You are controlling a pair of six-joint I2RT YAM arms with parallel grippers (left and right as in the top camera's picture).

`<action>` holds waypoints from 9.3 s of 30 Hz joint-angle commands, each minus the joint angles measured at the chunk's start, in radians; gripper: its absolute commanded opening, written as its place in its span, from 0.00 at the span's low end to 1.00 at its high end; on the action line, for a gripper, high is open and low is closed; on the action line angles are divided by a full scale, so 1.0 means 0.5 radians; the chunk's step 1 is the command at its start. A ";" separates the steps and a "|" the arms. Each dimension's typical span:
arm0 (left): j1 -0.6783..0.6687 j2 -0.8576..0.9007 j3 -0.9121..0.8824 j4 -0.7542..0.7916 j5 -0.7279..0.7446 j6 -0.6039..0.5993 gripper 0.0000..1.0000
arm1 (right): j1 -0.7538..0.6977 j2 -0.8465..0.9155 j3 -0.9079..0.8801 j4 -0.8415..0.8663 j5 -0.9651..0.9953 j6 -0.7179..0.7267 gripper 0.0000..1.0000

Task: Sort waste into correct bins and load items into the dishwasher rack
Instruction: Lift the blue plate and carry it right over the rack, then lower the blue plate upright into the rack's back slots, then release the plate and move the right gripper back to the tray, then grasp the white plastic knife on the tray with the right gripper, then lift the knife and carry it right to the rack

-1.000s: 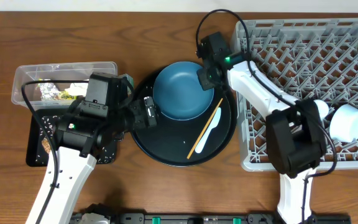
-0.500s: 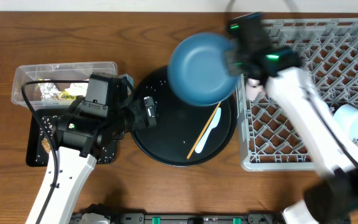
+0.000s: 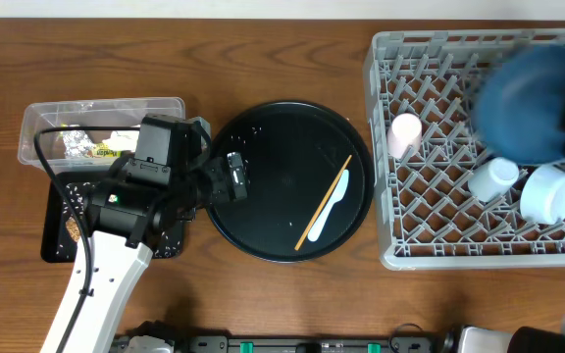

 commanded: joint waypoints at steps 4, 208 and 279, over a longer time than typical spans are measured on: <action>0.008 0.003 -0.021 -0.005 -0.025 0.020 0.98 | -0.051 0.073 0.014 0.285 0.637 -0.056 0.01; 0.008 0.003 -0.021 -0.005 -0.025 0.021 0.98 | 1.954 0.890 -0.523 -0.204 -0.997 2.377 0.38; 0.008 0.003 -0.021 -0.005 -0.025 0.020 0.98 | 1.950 0.754 -0.561 0.289 -1.157 1.514 0.01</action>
